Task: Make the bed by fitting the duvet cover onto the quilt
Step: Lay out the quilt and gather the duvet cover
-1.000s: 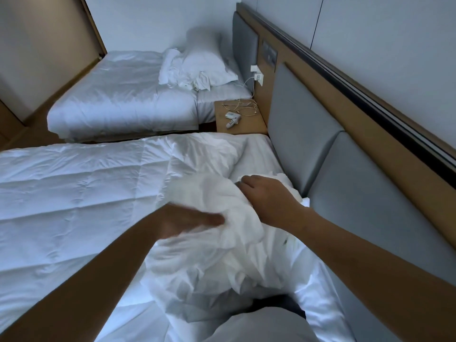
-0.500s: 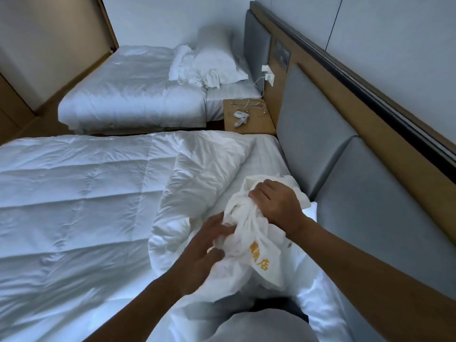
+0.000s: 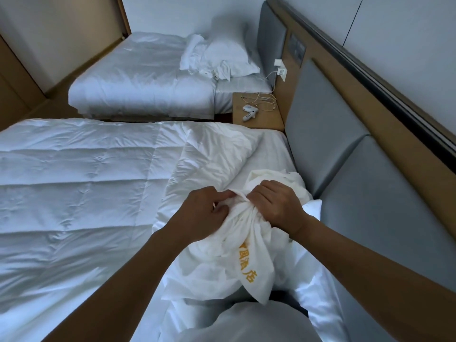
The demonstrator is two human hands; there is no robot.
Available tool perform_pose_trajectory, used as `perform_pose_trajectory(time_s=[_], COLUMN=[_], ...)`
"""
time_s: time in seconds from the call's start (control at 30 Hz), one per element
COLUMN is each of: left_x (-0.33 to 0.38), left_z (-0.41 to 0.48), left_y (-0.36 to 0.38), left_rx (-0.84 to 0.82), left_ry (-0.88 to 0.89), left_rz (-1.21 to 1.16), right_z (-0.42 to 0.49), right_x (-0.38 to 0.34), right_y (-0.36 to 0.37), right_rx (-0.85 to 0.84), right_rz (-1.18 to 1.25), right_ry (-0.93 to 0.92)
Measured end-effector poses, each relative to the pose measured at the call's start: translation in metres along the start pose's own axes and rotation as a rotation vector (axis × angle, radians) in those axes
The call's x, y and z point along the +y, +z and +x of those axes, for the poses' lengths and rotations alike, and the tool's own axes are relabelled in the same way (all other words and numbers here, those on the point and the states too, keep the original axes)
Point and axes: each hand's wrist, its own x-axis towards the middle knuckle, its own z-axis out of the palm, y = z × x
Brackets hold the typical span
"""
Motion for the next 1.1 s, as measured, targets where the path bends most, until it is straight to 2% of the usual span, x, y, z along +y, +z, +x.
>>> perform_pose_trajectory(time_s=[0.2,0.3,0.37,0.53,0.7,0.8,1.0,1.1], left_x=[-0.004,-0.008,-0.010,-0.009,-0.012,-0.014,-0.025,-0.026], left_z=[-0.005,-0.007,-0.007,-0.001,0.003,0.004,-0.001,-0.007], left_y=[-0.001,-0.003,-0.005,-0.007,-0.005,-0.003,-0.003,0.005], left_rx=[-0.249,-0.326,-0.328,-0.156,-0.135,-0.176,-0.342,-0.367], left_ry=[-0.116,-0.200,-0.204,-0.212,-0.258,-0.245,-0.187,-0.158], left_rz=[-0.088,-0.344,-0.466,-0.690,-0.693,-0.666,-0.630,-0.736], right_z=[-0.001,-0.002,-0.003,-0.002,-0.002,-0.002,-0.001,0.000], right_x=[-0.011,-0.016,-0.016,-0.014,-0.012,-0.014,-0.020,-0.022], right_y=[-0.004,-0.003,-0.002,0.001,0.004,0.005,0.008,0.012], right_rx=[0.033,0.041,0.054,0.035,-0.031,-0.040,0.073,0.130], right_rz=[0.047,0.067,0.080,0.095,0.061,0.051,0.048,0.037], right_ry=[0.033,0.054,0.062,0.052,0.004,0.015,0.106,0.174])
